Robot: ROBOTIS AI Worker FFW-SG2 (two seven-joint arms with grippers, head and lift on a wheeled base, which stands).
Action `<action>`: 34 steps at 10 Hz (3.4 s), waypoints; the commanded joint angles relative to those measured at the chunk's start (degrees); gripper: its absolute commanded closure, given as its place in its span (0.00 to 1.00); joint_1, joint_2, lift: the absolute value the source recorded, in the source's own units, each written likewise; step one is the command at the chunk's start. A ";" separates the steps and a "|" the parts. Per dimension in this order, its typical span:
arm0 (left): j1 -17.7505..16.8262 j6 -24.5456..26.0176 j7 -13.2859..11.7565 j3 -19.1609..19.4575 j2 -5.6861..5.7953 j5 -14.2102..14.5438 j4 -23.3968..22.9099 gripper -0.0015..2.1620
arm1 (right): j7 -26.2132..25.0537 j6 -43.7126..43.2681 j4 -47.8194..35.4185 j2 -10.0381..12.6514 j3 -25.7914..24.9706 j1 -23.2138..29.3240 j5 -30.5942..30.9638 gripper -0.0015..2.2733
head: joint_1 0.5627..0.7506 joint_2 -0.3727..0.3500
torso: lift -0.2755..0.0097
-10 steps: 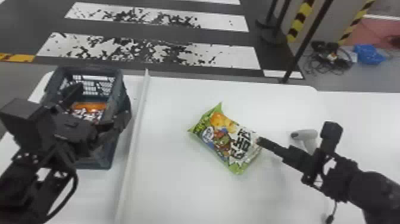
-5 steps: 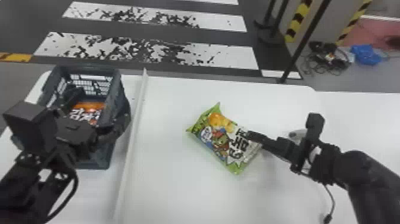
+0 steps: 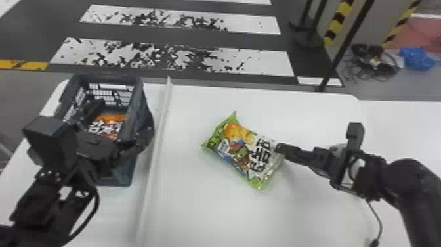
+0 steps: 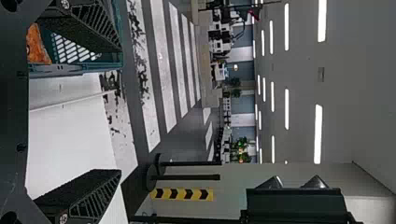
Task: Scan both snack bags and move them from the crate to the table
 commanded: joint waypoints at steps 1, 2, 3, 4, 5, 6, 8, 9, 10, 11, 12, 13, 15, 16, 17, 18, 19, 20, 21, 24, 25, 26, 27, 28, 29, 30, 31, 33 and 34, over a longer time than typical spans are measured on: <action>-0.34 -0.24 -0.08 -0.03 -0.02 0.33 0.25 0.03 | 1.00 -0.17 -0.01 0.00 -0.98 0.35 -0.69 0.99 | 0.70 0.43 | 0.66; -0.34 -0.24 -0.16 0.06 -0.02 0.42 0.25 0.03 | 1.35 -0.35 -0.89 0.00 -1.50 1.14 -1.74 0.99 | 0.70 0.42 | 0.66; -0.34 -0.41 -0.16 0.23 -0.02 0.50 0.16 0.03 | 1.53 -0.17 -3.44 0.00 -2.29 2.19 -2.88 0.99 | 0.70 0.42 | 0.66; -0.34 -0.41 -0.16 0.41 0.07 0.77 -0.01 0.03 | 1.53 0.00 -6.34 0.00 -3.52 3.42 -4.55 0.99 | 0.70 0.42 | 0.66; -0.25 -0.59 -0.08 0.50 0.07 0.77 -0.10 0.03 | 0.30 -0.17 -10.82 0.00 -4.84 5.00 -4.55 0.99 | 0.70 0.42 | 0.66; -0.07 -0.94 -0.16 0.67 0.07 0.85 -0.19 0.03 | -1.20 -0.52 -17.07 0.00 -6.86 7.03 -3.94 0.99 | 0.70 0.41 | 0.66; -0.07 -1.12 -0.16 0.76 0.07 1.03 -0.28 0.03 | -4.62 -4.39 -30.51 -0.17 -7.13 11.60 5.90 0.99 | 0.70 0.37 | 0.66; 0.01 -1.12 -0.25 0.67 -0.02 1.03 -0.28 0.03 | -6.21 -9.14 -35.87 -0.17 -5.46 14.50 11.97 0.99 | 0.70 0.35 | 0.66; 0.01 -1.12 -0.25 0.67 0.07 1.03 -0.28 0.03 | -7.96 -16.69 -40.27 -0.35 -2.47 17.75 19.70 0.99 | 0.70 0.32 | 0.66; 0.01 -1.12 -0.25 0.67 -0.02 1.03 -0.19 0.04 | -9.90 -24.25 -43.61 -1.32 2.01 20.83 28.76 0.99 | 0.70 0.30 | 0.66; 0.10 -1.12 -0.25 0.67 -0.02 1.03 -0.19 0.04 | -11.22 -29.88 -45.10 -2.90 6.76 23.46 36.93 0.99 | 0.70 0.30 | 0.66; 0.28 -1.12 -0.25 0.76 -0.02 1.03 -0.10 0.04 | -12.01 -37.26 -45.01 -3.69 11.42 25.92 45.81 0.99 | 0.70 0.33 | 0.66; 0.36 -1.47 -0.25 0.85 -0.02 1.12 0.16 0.04 | -13.94 -42.18 -40.97 -7.20 22.23 27.50 63.74 0.99 | 0.70 0.40 | 0.66; 0.36 -1.64 -0.25 0.85 -0.02 1.21 0.34 0.04 | -13.94 -42.36 -38.86 -8.96 27.41 27.86 71.47 0.99 | 0.70 0.45 | 0.66; 0.36 -1.64 -0.25 0.85 -0.02 1.21 0.69 0.04 | -14.47 -41.66 -36.23 -9.58 32.86 28.03 83.07 0.99 | 0.70 0.48 | 0.66; 0.36 -1.64 -0.25 0.85 -0.02 1.29 0.78 0.04 | -14.38 -39.19 -34.20 -10.81 37.35 28.03 89.58 0.99 | 0.70 0.53 | 0.66; 0.36 -1.82 -0.25 0.93 0.07 1.29 0.87 0.04 | -12.89 -38.49 -33.85 -11.51 39.45 28.21 90.37 0.97 | 0.70 0.57 | 0.66; 0.36 -1.64 -0.25 1.02 0.16 1.38 0.87 0.04 | -12.45 -38.32 -34.91 -11.51 39.63 29.26 88.17 0.69 | 0.70 0.59 | 0.66; 0.36 -1.64 -0.34 1.02 0.25 1.38 0.87 0.04 | -11.48 -38.49 -38.07 -11.77 37.96 30.58 81.14 0.33 | 0.70 0.61 | 0.66; 0.36 -1.64 -0.52 0.93 0.16 1.38 1.04 0.04 | -5.94 -36.73 -45.89 -11.42 29.79 31.81 62.24 0.02 | 0.70 0.64 | 0.66; 0.45 -1.64 -0.52 0.93 0.16 1.38 1.04 0.04 | -3.48 -35.50 -47.04 -11.16 27.06 31.90 55.83 0.02 | 0.70 0.64 | 0.66; 0.54 -1.64 -0.52 1.02 0.25 1.38 1.04 0.04 | -0.05 -34.80 -47.48 -10.19 23.55 31.99 48.36 0.02 | 0.70 0.63 | 0.66; 0.63 -1.64 -0.52 1.02 0.25 1.38 0.95 0.04 | 2.76 -34.80 -47.39 -9.23 20.38 31.99 42.03 0.02 | 0.70 0.63 | 0.66; 0.63 -1.64 -0.52 1.02 0.25 1.38 0.95 0.04 | 6.10 -33.92 -47.48 -8.00 17.13 31.90 35.35 0.03 | 0.70 0.63 | 0.66; 0.63 -1.64 -0.60 0.93 0.25 1.38 0.95 0.04 | 7.24 -32.87 -47.39 -6.94 15.02 31.37 31.04 0.07 | 0.70 0.63 | 0.66; 0.63 -1.64 -0.52 0.93 0.25 1.38 0.95 0.04 | 7.24 -32.69 -47.30 -5.89 13.97 30.58 29.81 0.28 | 0.70 0.62 | 0.66; 0.63 -1.64 -0.52 0.93 0.16 1.38 0.95 0.04 | 7.33 -32.69 -46.95 -5.18 13.88 29.61 29.55 0.72 | 0.70 0.62 | 0.66; 0.63 -1.82 -0.60 0.93 0.07 1.38 0.87 0.04 | 7.86 -33.39 -44.14 -4.13 15.02 27.07 29.72 0.96 | 0.70 0.61 | 0.66; 0.80 -3.75 -0.52 1.02 0.07 1.38 0.87 0.04 | 9.00 -34.62 -41.32 -4.04 16.43 25.04 30.16 0.96 | 0.70 0.61 | 0.66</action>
